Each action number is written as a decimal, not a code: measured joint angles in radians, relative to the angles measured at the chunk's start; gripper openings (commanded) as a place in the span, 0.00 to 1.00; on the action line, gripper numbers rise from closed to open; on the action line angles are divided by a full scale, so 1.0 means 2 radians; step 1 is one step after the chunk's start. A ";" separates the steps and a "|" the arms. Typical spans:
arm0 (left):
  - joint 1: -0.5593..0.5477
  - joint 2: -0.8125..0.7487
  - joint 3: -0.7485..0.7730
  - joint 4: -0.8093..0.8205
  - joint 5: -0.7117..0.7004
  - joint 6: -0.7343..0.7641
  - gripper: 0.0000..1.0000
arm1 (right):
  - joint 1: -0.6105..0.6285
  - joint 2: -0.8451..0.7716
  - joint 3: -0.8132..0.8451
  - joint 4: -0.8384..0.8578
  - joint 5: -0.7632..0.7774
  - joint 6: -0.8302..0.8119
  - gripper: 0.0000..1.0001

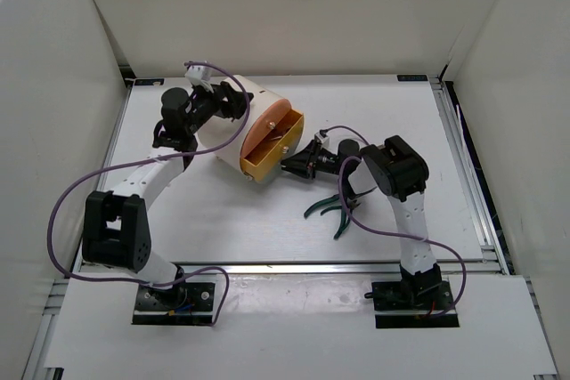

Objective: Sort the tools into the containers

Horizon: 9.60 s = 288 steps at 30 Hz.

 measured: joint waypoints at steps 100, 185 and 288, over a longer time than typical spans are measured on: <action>-0.287 0.106 0.110 -0.361 -0.478 0.027 0.21 | -0.006 -0.008 -0.035 0.020 0.007 0.036 0.00; -0.238 -0.218 -0.003 -0.325 -0.343 0.034 0.79 | -0.036 -0.473 -0.135 -0.647 0.173 -0.363 0.81; -0.237 -0.465 -0.280 -0.423 -0.499 -0.126 0.96 | -0.169 -0.710 -0.144 -0.884 0.217 -0.420 0.00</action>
